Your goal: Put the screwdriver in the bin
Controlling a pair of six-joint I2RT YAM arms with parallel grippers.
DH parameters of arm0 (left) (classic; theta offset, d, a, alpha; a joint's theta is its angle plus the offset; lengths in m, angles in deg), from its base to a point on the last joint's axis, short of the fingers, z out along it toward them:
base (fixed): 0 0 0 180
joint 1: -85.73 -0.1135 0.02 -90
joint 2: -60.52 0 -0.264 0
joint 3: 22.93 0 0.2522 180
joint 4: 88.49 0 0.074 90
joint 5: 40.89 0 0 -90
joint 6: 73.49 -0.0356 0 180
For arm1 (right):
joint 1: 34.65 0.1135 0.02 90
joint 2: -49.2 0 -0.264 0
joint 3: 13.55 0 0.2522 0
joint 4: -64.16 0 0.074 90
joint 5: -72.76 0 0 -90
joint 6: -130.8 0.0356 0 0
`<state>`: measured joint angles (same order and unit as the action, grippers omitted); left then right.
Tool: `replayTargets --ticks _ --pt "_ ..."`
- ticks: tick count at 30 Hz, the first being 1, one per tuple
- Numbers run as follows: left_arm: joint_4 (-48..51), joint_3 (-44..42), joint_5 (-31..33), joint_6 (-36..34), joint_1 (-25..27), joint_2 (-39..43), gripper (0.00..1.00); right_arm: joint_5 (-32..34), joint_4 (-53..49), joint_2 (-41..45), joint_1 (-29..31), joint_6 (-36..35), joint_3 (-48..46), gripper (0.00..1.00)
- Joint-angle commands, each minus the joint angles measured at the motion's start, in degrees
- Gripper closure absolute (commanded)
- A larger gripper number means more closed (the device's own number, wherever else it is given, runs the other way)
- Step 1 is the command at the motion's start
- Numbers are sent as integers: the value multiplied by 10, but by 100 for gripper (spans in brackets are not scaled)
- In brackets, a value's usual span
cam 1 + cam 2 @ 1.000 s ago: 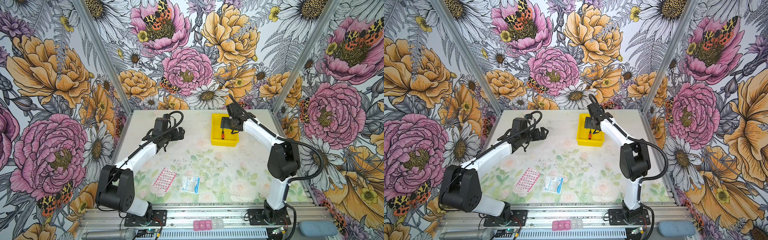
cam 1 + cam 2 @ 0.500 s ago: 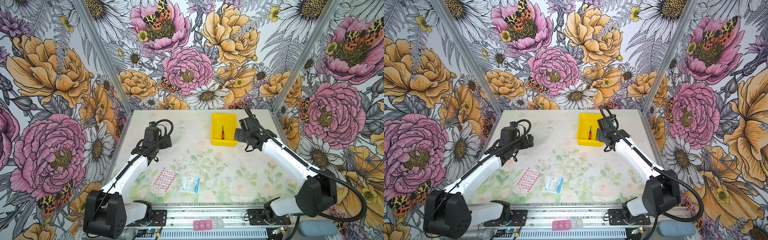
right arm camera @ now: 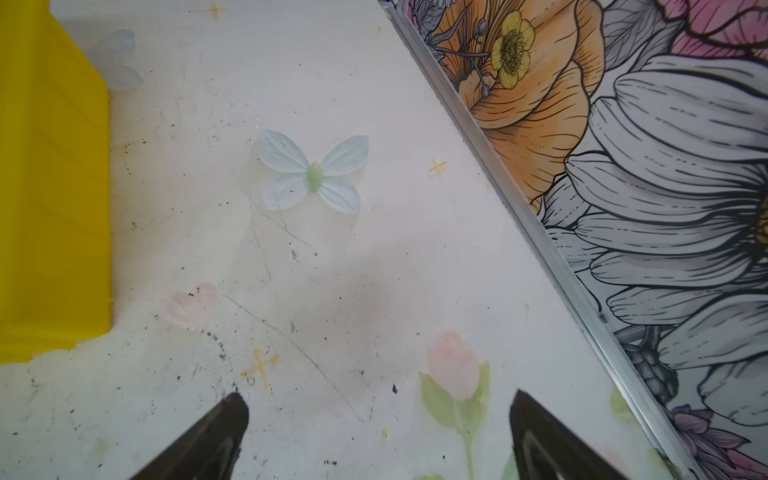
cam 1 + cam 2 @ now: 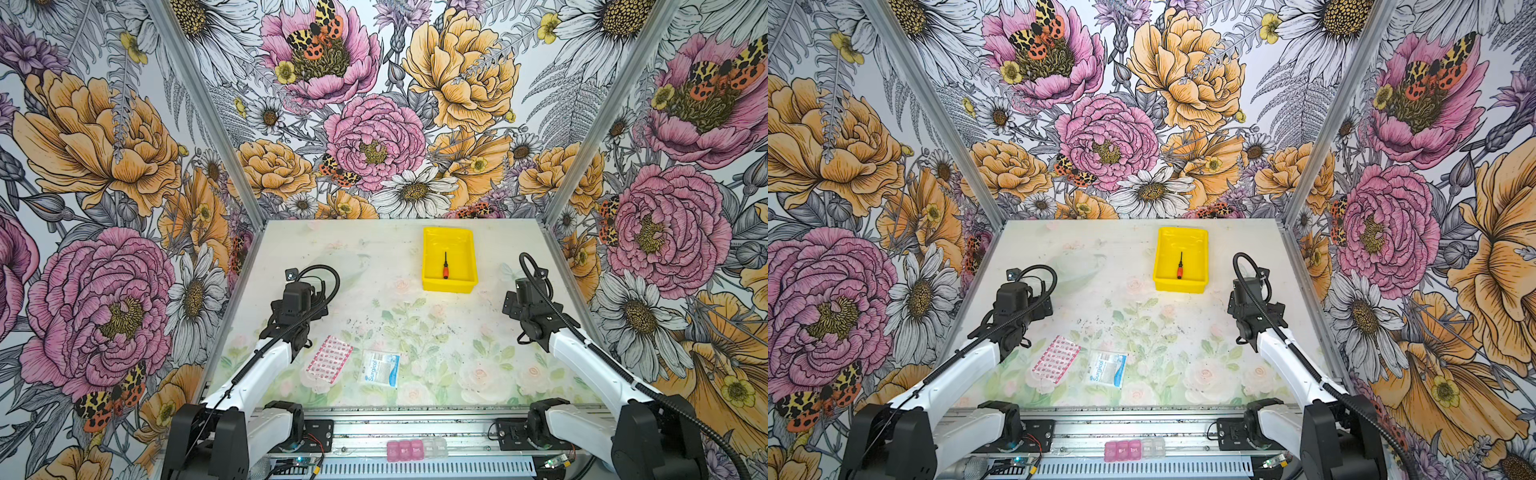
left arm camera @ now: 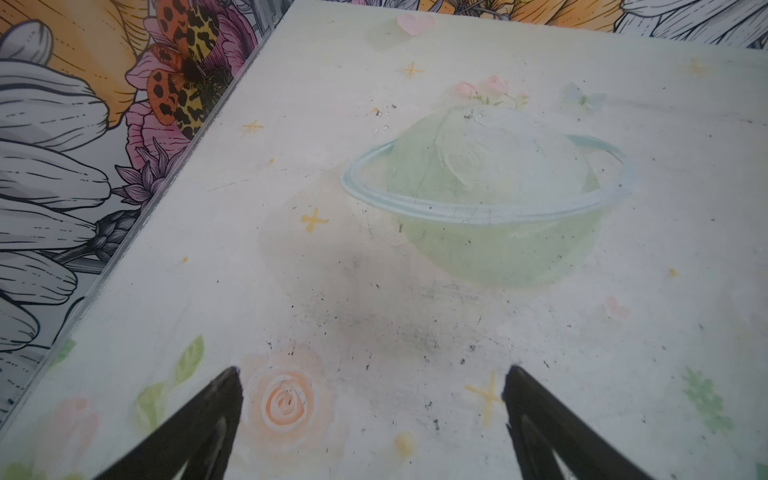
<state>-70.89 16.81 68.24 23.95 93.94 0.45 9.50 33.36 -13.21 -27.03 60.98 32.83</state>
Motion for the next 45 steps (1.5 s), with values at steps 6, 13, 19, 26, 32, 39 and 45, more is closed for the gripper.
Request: replayTargets --ticks 6,13,19,26,32,39,45 --pt "-240 -82 -53 -34 -24 5 1 -86 261 11 -57 -106 -108 1" --pt "-280 -53 -60 -34 -28 -68 1 -137 372 -62 -77 -125 -100 1" --pt "-378 -27 -61 -54 -33 -153 1 -139 387 -80 -80 -111 -92 0" --pt "-384 8 -67 -84 -49 -201 1 -150 456 -127 -89 -113 -82 1" --pt "-489 -36 -130 -86 -78 -215 1 -164 489 -222 -94 -124 -22 1" --pt "-589 -53 -176 -72 -102 -282 1 -197 543 -238 -94 -139 -43 0" --pt "-574 -44 -166 -69 -101 -286 1 -209 655 -258 -89 -152 -93 0"
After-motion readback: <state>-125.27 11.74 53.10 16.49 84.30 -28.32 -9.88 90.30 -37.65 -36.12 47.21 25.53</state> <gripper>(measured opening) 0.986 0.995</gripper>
